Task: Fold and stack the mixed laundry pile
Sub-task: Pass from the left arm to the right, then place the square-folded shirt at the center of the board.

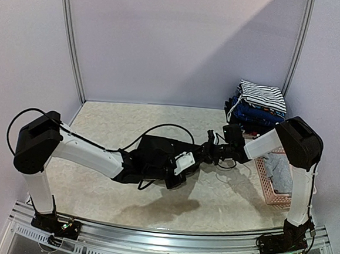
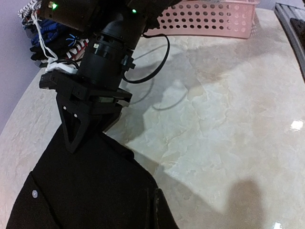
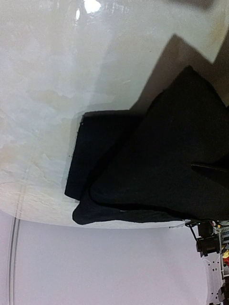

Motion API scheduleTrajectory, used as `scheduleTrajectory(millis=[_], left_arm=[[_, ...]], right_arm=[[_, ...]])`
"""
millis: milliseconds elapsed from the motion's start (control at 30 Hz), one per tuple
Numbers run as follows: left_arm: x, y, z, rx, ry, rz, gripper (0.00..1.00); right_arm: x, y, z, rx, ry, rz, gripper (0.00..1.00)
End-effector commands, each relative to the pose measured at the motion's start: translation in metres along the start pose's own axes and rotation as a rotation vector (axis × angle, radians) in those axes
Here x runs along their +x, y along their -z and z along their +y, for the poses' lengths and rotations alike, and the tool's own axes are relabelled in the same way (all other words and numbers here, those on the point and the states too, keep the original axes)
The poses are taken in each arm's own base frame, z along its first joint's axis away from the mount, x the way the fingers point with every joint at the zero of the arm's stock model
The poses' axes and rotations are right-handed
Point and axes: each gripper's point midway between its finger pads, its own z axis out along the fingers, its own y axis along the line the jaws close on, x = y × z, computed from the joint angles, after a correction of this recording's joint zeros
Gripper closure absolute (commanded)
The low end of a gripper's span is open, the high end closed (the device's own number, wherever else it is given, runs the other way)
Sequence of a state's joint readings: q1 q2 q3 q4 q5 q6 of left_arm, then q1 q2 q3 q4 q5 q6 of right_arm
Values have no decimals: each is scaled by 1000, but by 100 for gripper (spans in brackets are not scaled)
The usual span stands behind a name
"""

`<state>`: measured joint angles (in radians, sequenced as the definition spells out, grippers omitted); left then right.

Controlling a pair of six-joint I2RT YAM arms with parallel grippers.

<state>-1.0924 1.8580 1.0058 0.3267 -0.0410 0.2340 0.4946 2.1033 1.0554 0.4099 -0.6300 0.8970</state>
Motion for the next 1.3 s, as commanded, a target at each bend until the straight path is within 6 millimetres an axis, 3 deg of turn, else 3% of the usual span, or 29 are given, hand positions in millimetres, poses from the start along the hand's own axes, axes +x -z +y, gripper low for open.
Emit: scheduleTrajectory(millis=[0,167,300,433,600,933,1267], left_arm=[[-1,2,-3,22,34,-30,100],[1,2,-11,60,52,-36,93],[2,3,-12,61,70,-39,72],[1,9,-10,45,89,-49,45],[-6,25,-5,25,102,-85,24],[4,61,12,-77,152,-88,13],[21,84,23,-155,169,-61,13]], right_arm=[[-2,-2,-10,30,2,3,84],[-1,-2,-10,32,6,8,93],[-1,-2,-12,48,11,18,99],[-3,-2,-12,71,24,25,100],[-5,-1,-15,120,52,37,100],[-17,7,-14,233,133,54,100],[-38,16,-16,370,231,56,100]])
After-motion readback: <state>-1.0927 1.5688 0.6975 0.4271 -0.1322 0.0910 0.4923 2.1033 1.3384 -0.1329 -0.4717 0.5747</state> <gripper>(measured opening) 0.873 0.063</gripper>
